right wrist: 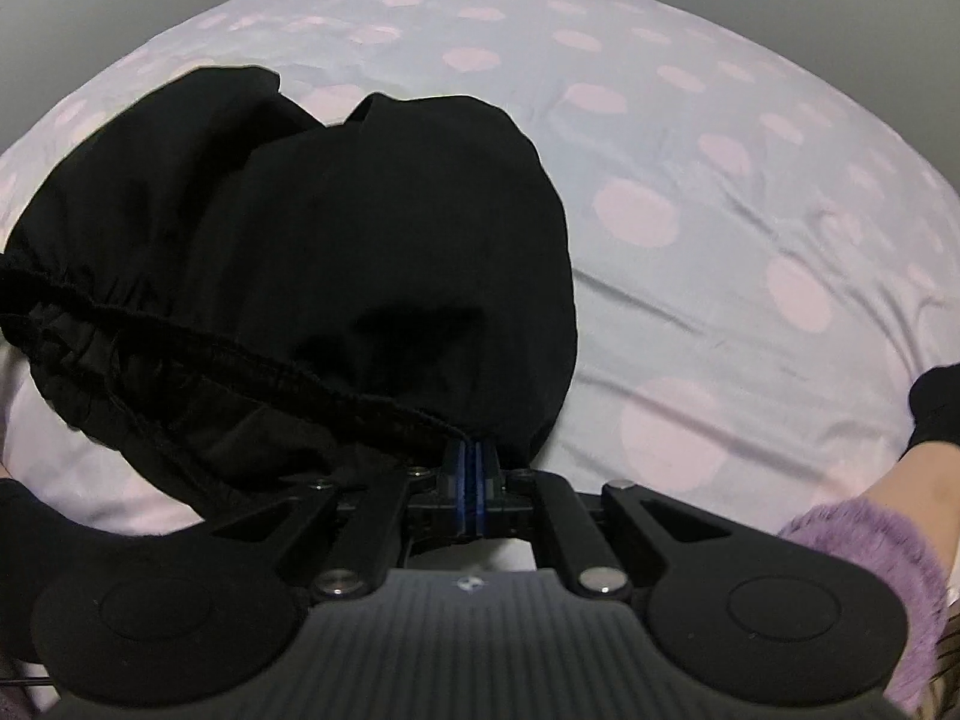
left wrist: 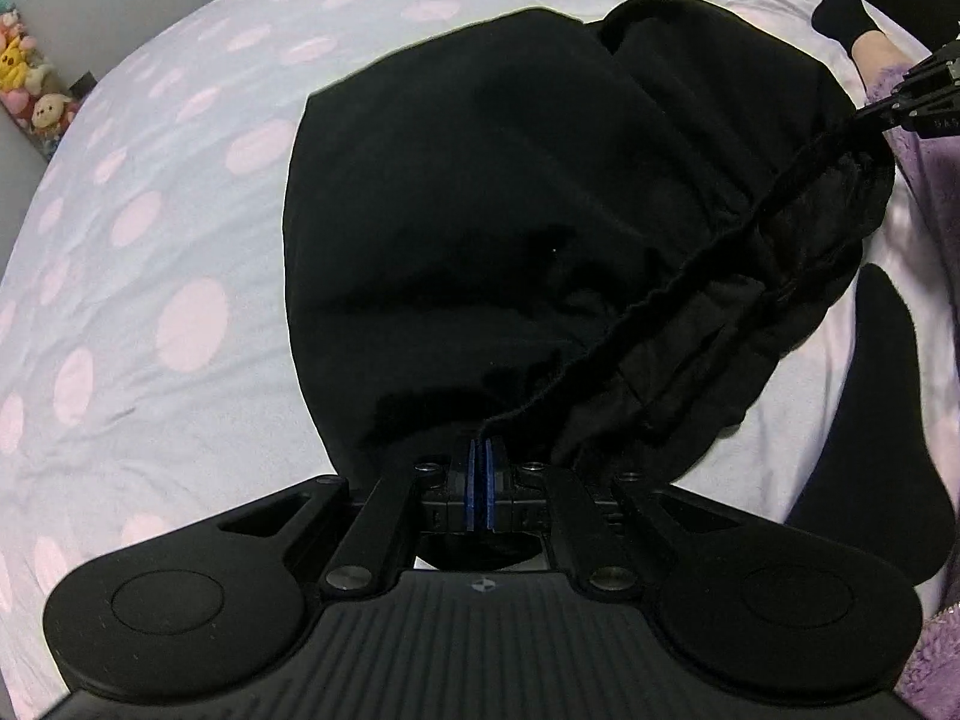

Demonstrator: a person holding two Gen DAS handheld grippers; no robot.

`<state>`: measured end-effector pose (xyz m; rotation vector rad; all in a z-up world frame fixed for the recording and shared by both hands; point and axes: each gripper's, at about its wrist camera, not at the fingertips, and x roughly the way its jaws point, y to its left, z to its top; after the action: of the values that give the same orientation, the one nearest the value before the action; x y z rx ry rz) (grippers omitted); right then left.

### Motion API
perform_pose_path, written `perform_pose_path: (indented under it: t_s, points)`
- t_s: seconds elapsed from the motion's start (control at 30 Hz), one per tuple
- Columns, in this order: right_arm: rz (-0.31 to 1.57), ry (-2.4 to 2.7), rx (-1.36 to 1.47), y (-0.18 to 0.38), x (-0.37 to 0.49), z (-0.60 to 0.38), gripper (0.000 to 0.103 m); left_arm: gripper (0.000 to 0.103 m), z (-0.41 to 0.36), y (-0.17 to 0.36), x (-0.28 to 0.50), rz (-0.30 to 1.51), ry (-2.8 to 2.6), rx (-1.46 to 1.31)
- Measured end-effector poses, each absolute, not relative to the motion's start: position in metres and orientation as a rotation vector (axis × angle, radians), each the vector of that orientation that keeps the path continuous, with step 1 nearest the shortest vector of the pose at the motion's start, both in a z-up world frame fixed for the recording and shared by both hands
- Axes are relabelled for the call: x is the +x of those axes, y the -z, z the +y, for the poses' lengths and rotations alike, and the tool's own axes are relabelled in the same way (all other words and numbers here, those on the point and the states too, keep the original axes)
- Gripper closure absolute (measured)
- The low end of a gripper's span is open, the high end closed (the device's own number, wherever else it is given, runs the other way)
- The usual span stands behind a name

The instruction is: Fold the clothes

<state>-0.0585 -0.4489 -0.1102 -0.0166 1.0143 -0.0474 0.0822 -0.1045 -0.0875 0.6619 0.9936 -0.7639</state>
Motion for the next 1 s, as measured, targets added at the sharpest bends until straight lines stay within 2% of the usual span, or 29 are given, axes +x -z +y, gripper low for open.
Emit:
perform_pose_path:
  t_s: [0.1,0.2,0.4,0.6,0.67,0.73,0.93,0.97,1.0]
  points:
    - [0.997,0.038,-0.017,0.104,-0.049,-0.448,0.095,0.098,-0.103,0.076,0.070,0.943,0.784,0.654]
    - [0.959,0.015,-0.068,0.090,-0.062,-0.436,0.093,0.086,-0.102,0.062,0.062,0.887,0.826,0.665]
    - [0.869,-0.100,-0.166,0.054,-0.074,-0.406,0.092,0.085,-0.106,0.045,0.023,0.768,0.983,0.813]
    - [0.881,-0.305,-0.180,0.065,-0.067,-0.358,0.091,0.085,-0.142,0.091,0.002,0.762,1.013,1.072]
    - [0.894,-0.379,-0.216,0.077,-0.062,-0.344,0.086,0.085,-0.146,0.103,0.007,0.789,1.007,1.109]
    - [0.917,-0.423,-0.216,0.092,-0.051,-0.335,0.072,0.085,-0.149,0.114,0.013,0.823,0.996,1.131]
    - [0.954,-0.459,-0.249,0.119,-0.043,-0.321,0.073,0.088,-0.152,0.127,0.022,0.893,1.009,1.130]
    - [0.960,-0.466,-0.249,0.123,-0.043,-0.321,0.075,0.093,-0.151,0.127,0.021,0.892,1.017,1.132]
    - [0.967,-0.477,-0.252,0.125,-0.044,-0.320,0.086,0.095,-0.150,0.127,0.019,0.889,1.027,1.139]
